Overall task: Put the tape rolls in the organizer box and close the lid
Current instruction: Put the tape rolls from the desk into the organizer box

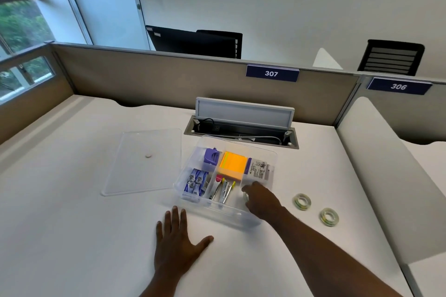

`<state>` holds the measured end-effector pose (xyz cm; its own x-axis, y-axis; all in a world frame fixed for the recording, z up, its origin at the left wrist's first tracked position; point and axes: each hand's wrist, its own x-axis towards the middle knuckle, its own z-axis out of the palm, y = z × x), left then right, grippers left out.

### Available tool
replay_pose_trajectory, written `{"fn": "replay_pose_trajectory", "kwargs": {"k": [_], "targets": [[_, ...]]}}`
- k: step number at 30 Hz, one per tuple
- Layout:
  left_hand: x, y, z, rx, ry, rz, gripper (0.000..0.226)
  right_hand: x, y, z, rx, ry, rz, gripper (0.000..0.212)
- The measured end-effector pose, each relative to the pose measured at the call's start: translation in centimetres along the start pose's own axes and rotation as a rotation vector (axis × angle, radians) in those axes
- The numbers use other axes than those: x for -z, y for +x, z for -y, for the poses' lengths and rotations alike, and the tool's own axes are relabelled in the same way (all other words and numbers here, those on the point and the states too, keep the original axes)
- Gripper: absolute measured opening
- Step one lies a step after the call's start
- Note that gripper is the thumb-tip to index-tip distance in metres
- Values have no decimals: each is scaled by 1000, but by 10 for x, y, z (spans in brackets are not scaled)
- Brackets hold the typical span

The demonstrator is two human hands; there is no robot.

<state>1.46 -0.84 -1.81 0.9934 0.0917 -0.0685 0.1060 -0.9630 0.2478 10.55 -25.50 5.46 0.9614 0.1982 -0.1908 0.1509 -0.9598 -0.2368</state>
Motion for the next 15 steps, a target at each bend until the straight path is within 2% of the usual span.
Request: {"fn": "replay_pose_trajectory", "kwargs": {"k": [5, 7, 9, 12, 13, 15], "targets": [[0, 3, 1, -7, 3, -4, 121, -3, 10, 4, -15, -19, 15, 44], [-1, 3, 1, -9, 4, -7, 121, -1, 12, 6, -33, 10, -41, 41], [-1, 4, 2, -8, 3, -8, 121, 3, 11, 10, -31, 52, -179, 32], [-1, 6, 1, -15, 2, -12, 120, 12, 11, 9, -8, 28, -522, 16], [-1, 6, 1, -14, 0, -13, 120, 18, 11, 6, -52, 43, -624, 14], [-1, 5, 2, -14, 3, -3, 120, 28, 10, -4, -231, 94, -720, 24]]}}
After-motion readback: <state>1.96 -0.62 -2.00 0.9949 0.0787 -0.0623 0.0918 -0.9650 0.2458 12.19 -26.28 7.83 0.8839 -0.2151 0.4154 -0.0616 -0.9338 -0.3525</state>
